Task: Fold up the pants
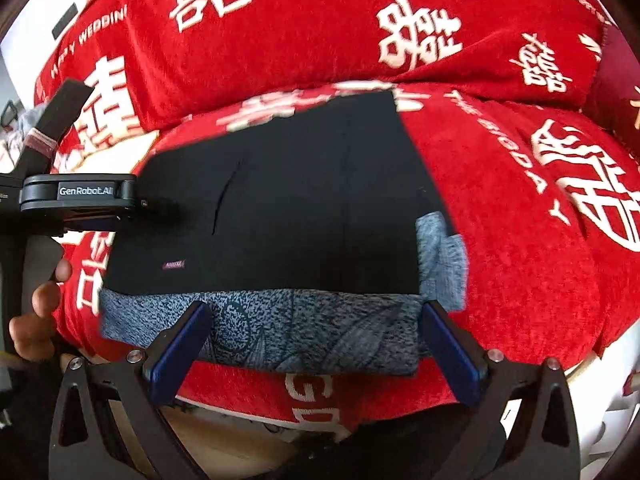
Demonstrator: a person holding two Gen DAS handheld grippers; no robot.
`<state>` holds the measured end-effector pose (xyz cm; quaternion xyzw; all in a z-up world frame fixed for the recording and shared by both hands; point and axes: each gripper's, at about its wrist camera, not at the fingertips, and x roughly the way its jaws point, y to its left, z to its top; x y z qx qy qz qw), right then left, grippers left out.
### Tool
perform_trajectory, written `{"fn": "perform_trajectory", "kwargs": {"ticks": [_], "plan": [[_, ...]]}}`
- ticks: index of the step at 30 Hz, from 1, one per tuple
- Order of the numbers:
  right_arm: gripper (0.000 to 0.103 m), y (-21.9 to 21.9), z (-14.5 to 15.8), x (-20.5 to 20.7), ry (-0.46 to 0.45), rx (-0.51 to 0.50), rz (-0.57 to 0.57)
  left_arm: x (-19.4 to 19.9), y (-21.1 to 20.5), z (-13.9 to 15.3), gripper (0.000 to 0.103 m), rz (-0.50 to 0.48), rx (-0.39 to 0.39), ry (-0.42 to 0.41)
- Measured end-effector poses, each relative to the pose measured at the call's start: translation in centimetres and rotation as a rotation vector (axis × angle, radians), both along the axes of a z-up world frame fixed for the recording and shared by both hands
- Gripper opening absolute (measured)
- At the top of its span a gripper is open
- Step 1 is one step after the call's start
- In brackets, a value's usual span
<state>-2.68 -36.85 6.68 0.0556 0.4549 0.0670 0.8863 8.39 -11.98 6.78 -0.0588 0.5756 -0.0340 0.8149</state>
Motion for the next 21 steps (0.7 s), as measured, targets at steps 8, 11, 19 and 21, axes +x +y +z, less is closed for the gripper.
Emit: {"fn": "perform_trajectory", "kwargs": {"ticks": [8,11,19,21], "plan": [[0.103,1.9,1.0,-0.1,-0.027,-0.035,0.057,5.1,5.2,-2.1,0.103,0.226,0.074,0.094],[0.103,2.5,-0.2,0.4,0.025,-0.058,0.076,5.0,3.9,-2.1,0.103,0.188,0.150,0.063],[0.103,-6.2,3.3,1.2,-0.029,0.038,-0.028,-0.1,4.7,-0.5,0.103,0.023,-0.153,0.070],[0.103,-9.6,2.1,2.2,0.026,0.130,-0.112,-1.1,4.0,-1.3,0.103,-0.018,-0.150,0.086]]}}
